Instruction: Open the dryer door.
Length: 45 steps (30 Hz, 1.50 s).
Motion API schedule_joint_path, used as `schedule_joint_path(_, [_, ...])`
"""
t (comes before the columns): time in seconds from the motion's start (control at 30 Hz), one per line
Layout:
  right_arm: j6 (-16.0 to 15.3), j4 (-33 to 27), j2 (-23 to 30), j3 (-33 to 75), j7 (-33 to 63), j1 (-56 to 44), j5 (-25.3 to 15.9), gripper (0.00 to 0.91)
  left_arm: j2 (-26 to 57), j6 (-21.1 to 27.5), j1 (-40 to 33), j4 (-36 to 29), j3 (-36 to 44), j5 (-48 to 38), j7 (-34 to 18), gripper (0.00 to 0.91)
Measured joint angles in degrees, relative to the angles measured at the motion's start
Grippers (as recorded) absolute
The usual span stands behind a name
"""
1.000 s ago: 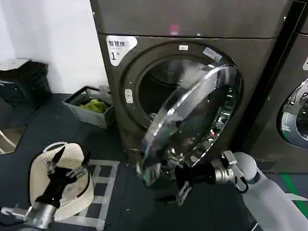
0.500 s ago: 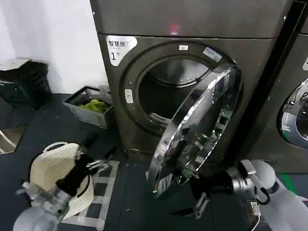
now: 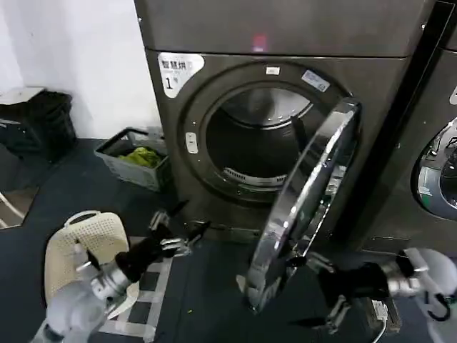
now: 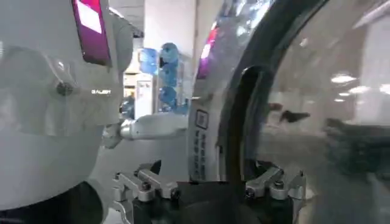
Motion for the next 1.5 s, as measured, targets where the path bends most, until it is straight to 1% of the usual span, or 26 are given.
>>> schedule_joint_path(0.1, [-0.03, -2.19, -0.48, 4.8, -0.17, -1.51, -0.2, 0.907, 0.09, 0.0, -2.73, 1.3, 3.03, 0.02, 0.05, 0.907])
schedule_joint_path(0.2, [-0.05, -4.53, -0.78, 9.85, -0.37, -2.77, -1.41, 0.907, 0.1, -0.04, -5.15, 2.55, 6.26, 0.28, 0.14, 0.907])
schedule_joint_path(0.37, [-0.17, -8.46, -0.7, 19.09, -1.35, -5.01, -1.55, 0.907, -0.39, 0.44, -8.87, 4.53, 11.16, 0.5, 0.45, 0.907])
schedule_joint_path(0.43, [0.05, -10.21, -0.36, 22.39, -0.7, -5.07, -2.23, 0.907, -0.47, 0.52, -10.36, 5.13, 13.26, 0.72, 0.73, 0.907])
schedule_joint_path(0.57, [0.4, -14.7, 1.09, 29.4, 0.4, -5.24, -2.05, 0.907, -0.6, 0.67, -12.93, 6.04, 17.21, 1.07, 0.84, 0.907])
schedule_joint_path(0.67, [0.4, -16.68, 2.4, 35.09, 2.76, -5.38, -1.3, 0.907, -0.66, 1.03, -14.73, 6.18, 19.91, 0.66, 0.81, 0.907])
schedule_joint_path(0.8, [1.68, -16.61, 4.94, 42.93, 9.53, -6.83, 1.3, 0.907, -0.64, 0.24, -17.25, 7.27, 23.19, 0.73, 2.42, 0.907])
schedule_joint_path(0.9, [2.91, -15.62, 6.86, 47.97, 15.64, -8.51, 2.23, 0.907, -0.67, 0.13, -18.95, 8.41, 25.76, 0.59, 3.09, 0.907])
schedule_joint_path(0.97, [4.93, -14.55, 8.24, 50.84, 21.43, -9.74, 2.4, 0.907, -1.07, -0.03, -20.2, 9.04, 27.65, 0.62, 3.07, 0.907])
schedule_joint_path(1.03, [5.18, -13.44, 9.24, 53.27, 27.81, -10.66, 1.92, 0.907, -1.56, -0.16, -21.38, 9.44, 29.47, 0.6, 2.78, 0.907])
schedule_joint_path(1.1, [3.91, -12.27, 10.09, 55.73, 35.17, -11.7, 0.27, 0.907, -1.81, -0.62, -22.48, 9.67, 31.37, 0.64, 2.64, 0.907])
schedule_joint_path(1.17, [0.8, -11.66, 10.46, 58.67, 42.99, -13.11, -0.44, 0.907, -1.82, -0.51, -23.7, 10.14, 33.22, 0.65, 2.31, 0.907])
schedule_joint_path(1.23, [-0.72, -11.67, 10.41, 61.42, 48.31, -14.42, -2.0, 0.907, -1.86, -0.71, -24.89, 10.78, 35.0, 0.71, 1.91, 0.907])
schedule_joint_path(1.3, [-2.47, -11.44, 10.43, 64.07, 52.71, -15.81, -2.56, 0.907, -2.18, -1.08, -26.07, 11.32, 36.9, 0.75, 1.7, 0.907])
schedule_joint_path(1.37, [-5.28, -10.84, 10.55, 66.76, 55.49, -17.48, -4.16, 0.907, -2.73, -1.39, -27.33, 11.76, 38.71, 0.79, 1.33, 0.907])
schedule_joint_path(1.4, [-6.55, -10.58, 10.55, 68.22, 56.83, -18.53, -6.17, 0.907, -3.09, -1.66, -27.95, 12.07, 39.61, 0.8, 1.09, 0.907])
schedule_joint_path(1.43, [-6.98, -10.58, 10.55, 69.52, 57.91, -19.4, -8.11, 0.907, -3.48, -1.74, -28.55, 12.37, 40.37, 0.77, 0.9, 0.907])
schedule_joint_path(1.5, [-8.44, -10.57, 10.43, 71.86, 60.69, -21.08, -9.99, 0.907, -4.26, -1.75, -29.86, 13.1, 42.23, 0.87, 1.07, 0.907])
